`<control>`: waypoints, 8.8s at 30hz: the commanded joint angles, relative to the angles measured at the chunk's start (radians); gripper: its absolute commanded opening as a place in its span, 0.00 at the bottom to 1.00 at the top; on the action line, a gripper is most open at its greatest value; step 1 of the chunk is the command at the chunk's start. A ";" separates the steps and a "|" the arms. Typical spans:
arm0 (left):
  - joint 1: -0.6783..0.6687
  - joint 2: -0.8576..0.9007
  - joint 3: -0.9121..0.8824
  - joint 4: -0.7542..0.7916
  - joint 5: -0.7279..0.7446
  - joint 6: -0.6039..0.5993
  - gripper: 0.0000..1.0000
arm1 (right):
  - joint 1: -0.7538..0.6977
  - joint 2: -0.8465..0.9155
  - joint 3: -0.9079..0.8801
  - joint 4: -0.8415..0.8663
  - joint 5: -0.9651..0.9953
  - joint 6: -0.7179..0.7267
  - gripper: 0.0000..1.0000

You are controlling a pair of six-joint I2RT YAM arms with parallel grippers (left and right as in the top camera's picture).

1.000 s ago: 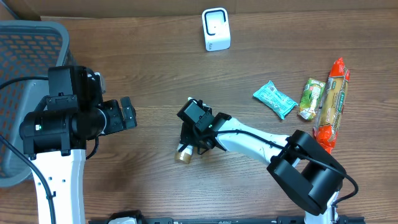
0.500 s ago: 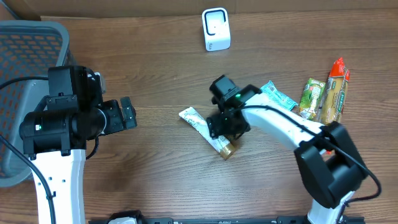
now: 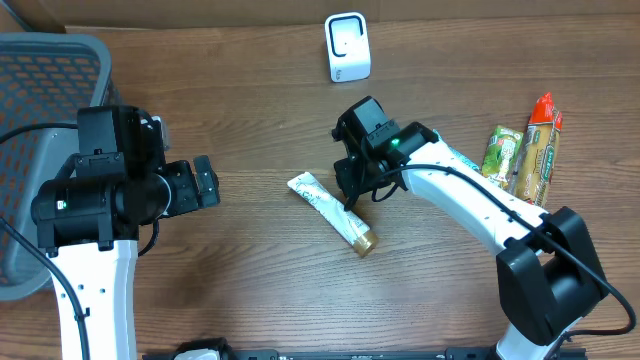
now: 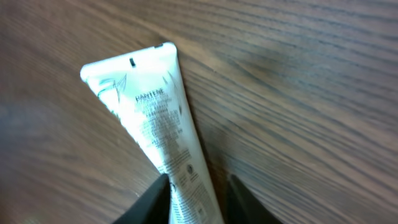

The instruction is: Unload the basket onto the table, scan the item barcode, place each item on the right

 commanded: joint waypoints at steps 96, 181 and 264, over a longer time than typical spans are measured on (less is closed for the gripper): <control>0.003 0.000 0.010 0.003 0.004 -0.017 1.00 | 0.062 0.011 -0.193 0.253 -0.202 -0.028 0.74; 0.003 0.000 0.010 0.004 0.004 -0.017 1.00 | -0.658 0.210 -0.009 -0.030 0.204 0.194 0.12; 0.003 0.000 0.010 0.004 0.004 -0.017 1.00 | 0.174 -0.037 -0.148 -0.241 0.367 0.235 0.66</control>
